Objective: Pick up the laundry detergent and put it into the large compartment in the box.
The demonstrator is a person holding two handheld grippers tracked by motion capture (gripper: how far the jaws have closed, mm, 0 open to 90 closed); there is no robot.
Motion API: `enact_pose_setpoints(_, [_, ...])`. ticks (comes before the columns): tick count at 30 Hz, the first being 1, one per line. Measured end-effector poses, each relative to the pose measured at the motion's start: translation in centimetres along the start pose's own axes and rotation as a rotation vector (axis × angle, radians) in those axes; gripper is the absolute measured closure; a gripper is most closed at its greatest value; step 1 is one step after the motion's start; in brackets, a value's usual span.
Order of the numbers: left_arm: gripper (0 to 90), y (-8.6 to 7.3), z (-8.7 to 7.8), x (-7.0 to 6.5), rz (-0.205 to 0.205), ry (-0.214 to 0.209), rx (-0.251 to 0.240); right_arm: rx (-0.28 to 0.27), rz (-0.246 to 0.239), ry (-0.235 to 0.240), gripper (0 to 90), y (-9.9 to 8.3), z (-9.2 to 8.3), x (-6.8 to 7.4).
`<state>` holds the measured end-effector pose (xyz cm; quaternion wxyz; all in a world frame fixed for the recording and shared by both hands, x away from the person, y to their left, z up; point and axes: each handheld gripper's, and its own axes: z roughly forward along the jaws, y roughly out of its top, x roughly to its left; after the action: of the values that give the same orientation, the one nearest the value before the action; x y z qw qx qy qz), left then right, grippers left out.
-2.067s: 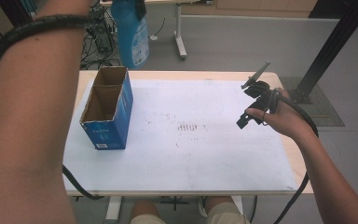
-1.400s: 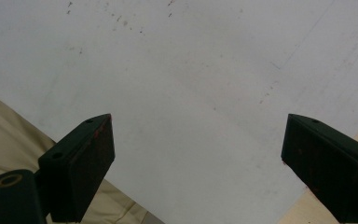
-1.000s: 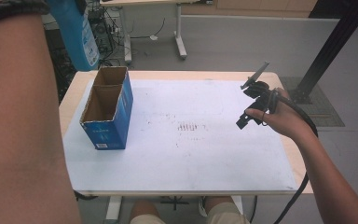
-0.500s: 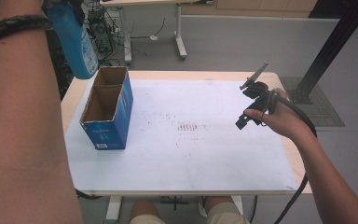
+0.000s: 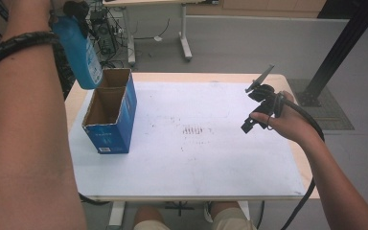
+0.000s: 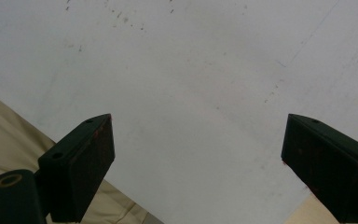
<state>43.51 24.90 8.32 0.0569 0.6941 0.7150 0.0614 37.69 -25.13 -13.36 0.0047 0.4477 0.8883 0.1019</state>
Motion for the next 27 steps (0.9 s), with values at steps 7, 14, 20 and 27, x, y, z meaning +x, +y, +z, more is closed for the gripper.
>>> enact_pose_setpoints(7, [37.8, 0.0, 1.0, 0.3, -0.005, -0.006, 0.011, 0.002, -0.004, 0.002, 9.6, 0.1, 0.1, 0.1])
enact_pose_setpoints(14, [37.8, 0.0, 2.2, 0.5, -0.009, -0.009, 0.02, 0.002, -0.003, 0.003, 9.5, 0.1, 0.2, 0.1])
enact_pose_setpoints(20, [37.8, 0.0, 3.3, 0.6, -0.008, -0.014, 0.029, 0.006, -0.006, 0.001, 9.6, 0.2, 0.3, 0.1])
enact_pose_setpoints(27, [37.8, 0.0, 4.6, 0.9, -0.003, -0.019, 0.035, 0.008, -0.01, 0.001, 9.5, 0.4, 0.3, 0.2])
